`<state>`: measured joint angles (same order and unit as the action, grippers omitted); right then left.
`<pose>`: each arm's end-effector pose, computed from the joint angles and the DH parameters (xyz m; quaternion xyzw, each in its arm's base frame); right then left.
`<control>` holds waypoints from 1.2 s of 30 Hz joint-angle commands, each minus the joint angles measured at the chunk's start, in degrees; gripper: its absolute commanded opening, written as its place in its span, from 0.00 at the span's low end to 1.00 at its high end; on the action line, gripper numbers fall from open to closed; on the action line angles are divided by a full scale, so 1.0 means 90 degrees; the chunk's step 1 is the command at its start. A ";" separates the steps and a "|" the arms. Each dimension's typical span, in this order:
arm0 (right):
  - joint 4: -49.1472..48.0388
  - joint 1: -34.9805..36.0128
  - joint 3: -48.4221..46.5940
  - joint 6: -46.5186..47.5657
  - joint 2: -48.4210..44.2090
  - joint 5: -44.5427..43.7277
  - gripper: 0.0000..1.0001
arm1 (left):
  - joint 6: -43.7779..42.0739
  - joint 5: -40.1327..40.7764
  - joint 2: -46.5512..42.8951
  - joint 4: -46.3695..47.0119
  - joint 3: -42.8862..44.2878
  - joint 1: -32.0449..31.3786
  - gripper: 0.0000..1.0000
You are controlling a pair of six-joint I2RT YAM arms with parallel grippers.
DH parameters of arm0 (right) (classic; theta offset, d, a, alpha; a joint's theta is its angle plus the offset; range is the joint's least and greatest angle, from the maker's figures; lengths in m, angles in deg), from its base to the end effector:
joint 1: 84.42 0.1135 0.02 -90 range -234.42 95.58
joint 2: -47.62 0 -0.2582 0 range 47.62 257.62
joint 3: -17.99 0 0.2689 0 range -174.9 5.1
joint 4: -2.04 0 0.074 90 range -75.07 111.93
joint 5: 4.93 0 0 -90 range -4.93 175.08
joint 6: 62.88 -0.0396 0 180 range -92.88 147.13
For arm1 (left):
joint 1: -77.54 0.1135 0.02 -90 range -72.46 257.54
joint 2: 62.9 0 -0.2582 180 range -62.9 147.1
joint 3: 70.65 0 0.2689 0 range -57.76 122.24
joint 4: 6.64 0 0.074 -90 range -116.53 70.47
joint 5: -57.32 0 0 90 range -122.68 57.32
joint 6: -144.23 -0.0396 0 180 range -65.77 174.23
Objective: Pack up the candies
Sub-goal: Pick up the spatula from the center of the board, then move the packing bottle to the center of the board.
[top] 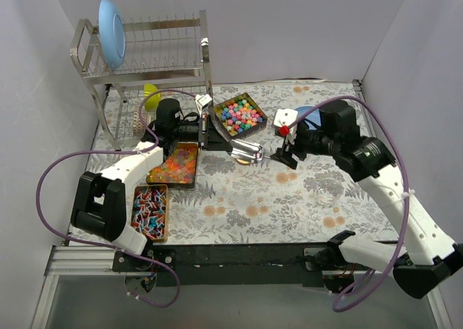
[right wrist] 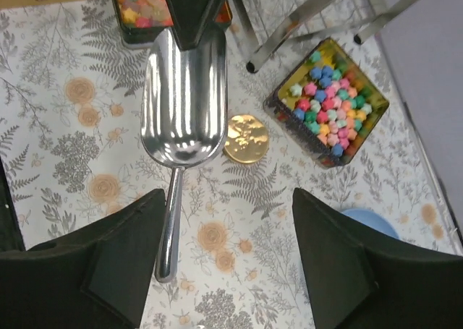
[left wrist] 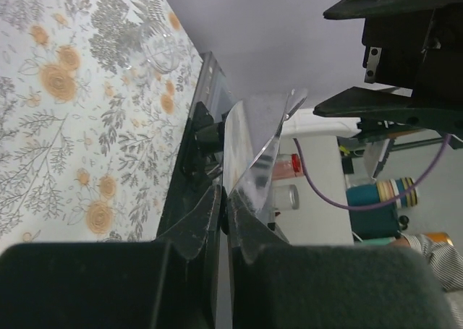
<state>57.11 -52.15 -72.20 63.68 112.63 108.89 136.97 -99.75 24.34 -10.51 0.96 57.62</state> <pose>0.2027 0.1469 0.4070 -0.5639 0.6403 0.1602 0.4964 0.3174 -0.1538 0.2691 0.0826 -0.7471 0.6575 0.0516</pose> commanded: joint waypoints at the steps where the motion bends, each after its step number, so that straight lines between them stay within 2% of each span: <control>1: -0.1219 -0.0012 0.0473 -0.0565 -0.0563 0.0615 0.79 | 0.0631 -0.0829 0.0091 0.0688 -0.0137 0.0075 0.00; 5: -0.1063 -0.0012 0.0473 -0.0430 -0.0427 0.0889 0.76 | 0.0748 -0.0742 0.0101 0.0727 -0.0264 0.0075 0.00; 12: -0.0634 -0.0002 0.0210 0.0030 -0.0095 0.1328 0.64 | 0.0446 -0.0206 -0.0006 0.0210 -0.0196 0.0104 0.00; 19: -0.0487 -0.0002 0.0210 0.0050 0.0061 0.1319 0.62 | 0.0338 0.0098 -0.0026 0.0005 -0.0138 0.0163 0.00; 21: -0.0535 -0.0002 0.0180 -0.0125 0.0081 0.1057 0.61 | 0.0251 0.0205 -0.0016 -0.0132 -0.0070 0.0192 0.00; 24: -0.0586 -0.0079 0.0307 -0.0187 -0.0133 0.0110 0.62 | -0.0042 0.0625 -0.0016 -0.0551 0.0038 0.0250 0.00; 26: -0.0108 -0.0391 0.0376 0.0126 -0.0192 -0.0106 0.61 | -0.0189 0.0879 -0.0035 -0.0787 0.0087 0.0270 0.00; 27: 0.0561 -0.0634 0.0414 0.0282 -0.0221 0.0019 0.60 | -0.0209 0.0909 -0.0045 -0.0806 0.0068 0.0299 0.00; 31: 0.1901 -0.2681 0.0668 0.1773 -0.0241 0.0849 0.59 | -0.0238 0.0997 -0.0094 -0.0816 -0.0001 0.0329 0.00; 33: 0.2275 -0.3270 0.0824 0.2303 -0.0125 0.0850 0.59 | -0.0277 0.1016 -0.0143 -0.0816 -0.0040 0.0368 0.00; 36: 0.2657 -0.3730 0.1195 0.2871 0.0070 0.0704 0.59 | -0.0316 0.1036 -0.0211 -0.0846 -0.0079 0.0397 0.00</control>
<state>70.59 -81.39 -64.68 78.72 111.80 113.76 135.59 -91.20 25.70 -17.40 -0.55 60.59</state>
